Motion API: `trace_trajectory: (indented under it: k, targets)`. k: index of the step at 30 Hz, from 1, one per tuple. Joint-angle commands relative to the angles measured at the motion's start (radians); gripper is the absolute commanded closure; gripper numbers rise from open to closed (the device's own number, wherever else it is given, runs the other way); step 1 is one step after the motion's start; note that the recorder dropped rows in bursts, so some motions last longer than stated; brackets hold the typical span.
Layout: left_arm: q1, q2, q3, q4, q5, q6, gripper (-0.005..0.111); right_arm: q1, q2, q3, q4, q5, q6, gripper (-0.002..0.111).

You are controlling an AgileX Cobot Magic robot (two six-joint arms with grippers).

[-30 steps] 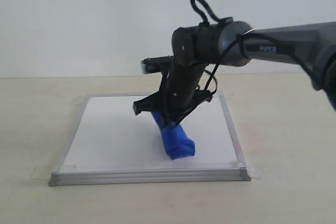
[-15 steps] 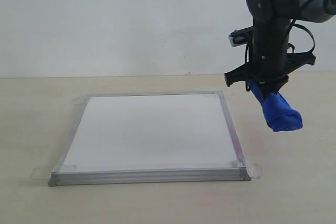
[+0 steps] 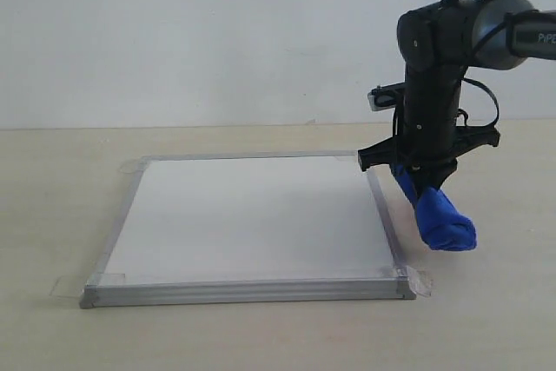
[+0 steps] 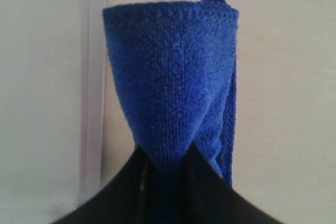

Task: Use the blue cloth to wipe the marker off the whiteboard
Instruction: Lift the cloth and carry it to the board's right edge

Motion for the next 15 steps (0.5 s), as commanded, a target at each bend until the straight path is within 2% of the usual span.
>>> trace_trajectory:
  k: [1, 15]
  targets:
    - [-0.002, -0.003, 0.003, 0.001, -0.004, 0.000, 0.103, 0.001, 0.011, 0.000, 0.040, -0.066, -0.014, 0.108]
    - [-0.002, -0.003, 0.003, 0.001, -0.004, 0.000, 0.103, 0.001, 0.039, 0.000, 0.040, -0.101, -0.002, 0.108]
